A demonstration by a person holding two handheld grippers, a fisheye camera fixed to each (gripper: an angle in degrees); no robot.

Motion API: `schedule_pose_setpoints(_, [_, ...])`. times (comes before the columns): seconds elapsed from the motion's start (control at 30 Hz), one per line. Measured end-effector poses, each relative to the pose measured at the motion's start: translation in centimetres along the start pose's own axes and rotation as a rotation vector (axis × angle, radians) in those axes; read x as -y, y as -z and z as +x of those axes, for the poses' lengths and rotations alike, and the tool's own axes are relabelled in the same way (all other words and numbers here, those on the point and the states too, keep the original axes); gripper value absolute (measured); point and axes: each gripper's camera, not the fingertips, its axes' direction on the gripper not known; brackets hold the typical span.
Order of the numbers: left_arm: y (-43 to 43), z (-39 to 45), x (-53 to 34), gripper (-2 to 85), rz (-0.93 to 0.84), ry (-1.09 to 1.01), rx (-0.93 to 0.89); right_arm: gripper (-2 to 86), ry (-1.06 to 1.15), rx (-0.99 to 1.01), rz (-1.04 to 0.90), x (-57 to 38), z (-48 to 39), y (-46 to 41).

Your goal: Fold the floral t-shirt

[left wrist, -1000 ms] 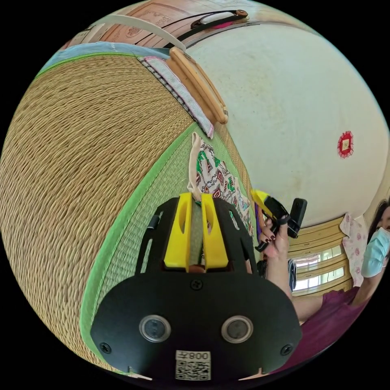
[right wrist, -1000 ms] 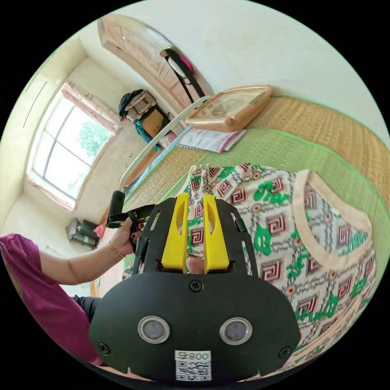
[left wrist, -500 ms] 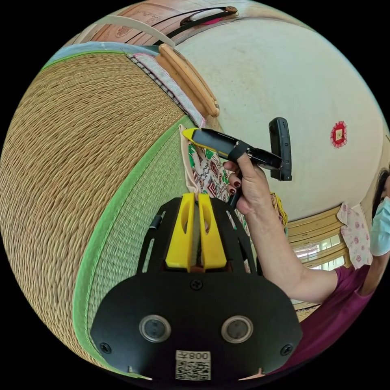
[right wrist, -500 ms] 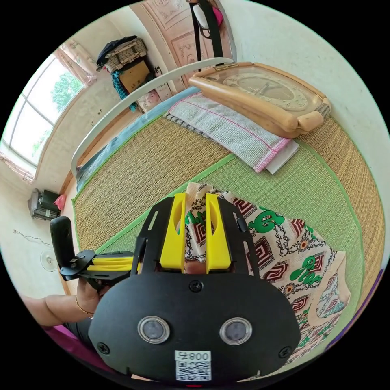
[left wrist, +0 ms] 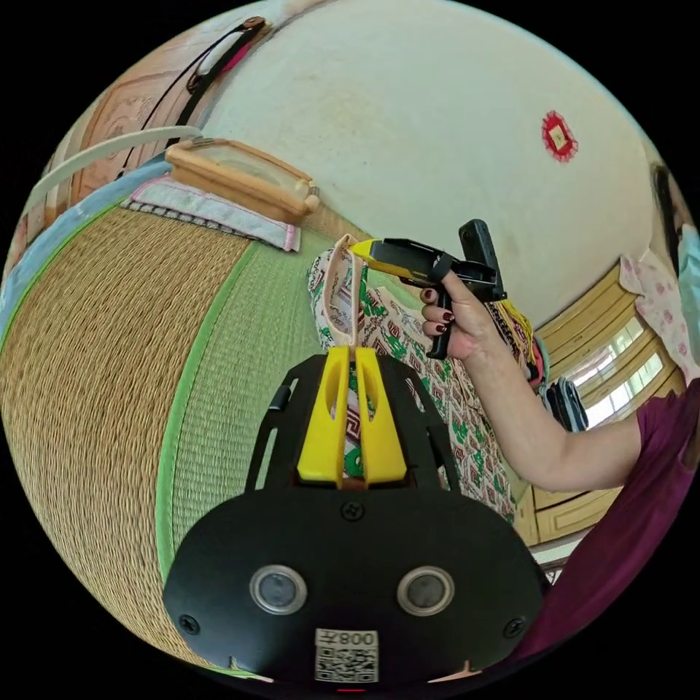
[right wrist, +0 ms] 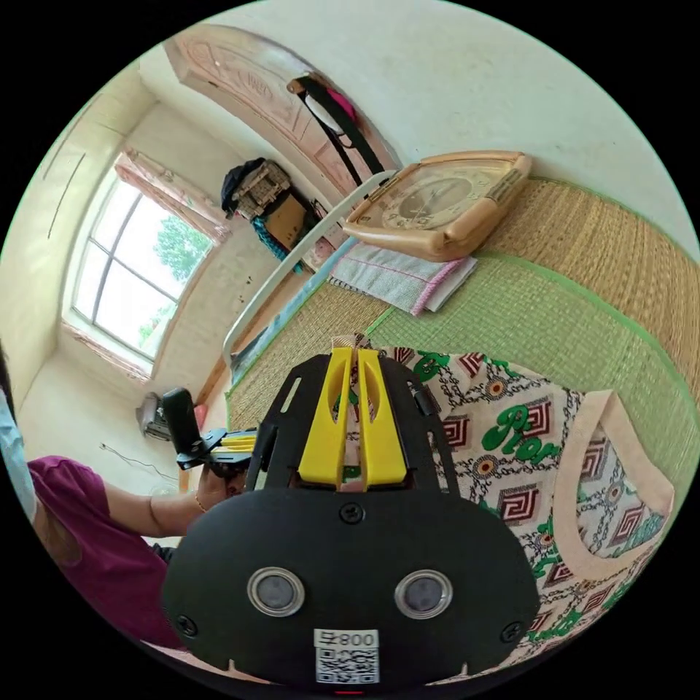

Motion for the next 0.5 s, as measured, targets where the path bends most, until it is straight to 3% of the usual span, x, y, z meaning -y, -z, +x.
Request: schedule_pose_setpoints(0.5, [-9.3, 11.6, -1.2, 1.8, -0.246, -0.22, 0.103, 3.0, -0.272, -0.001, 0.023, -7.4, 11.8, 5.8])
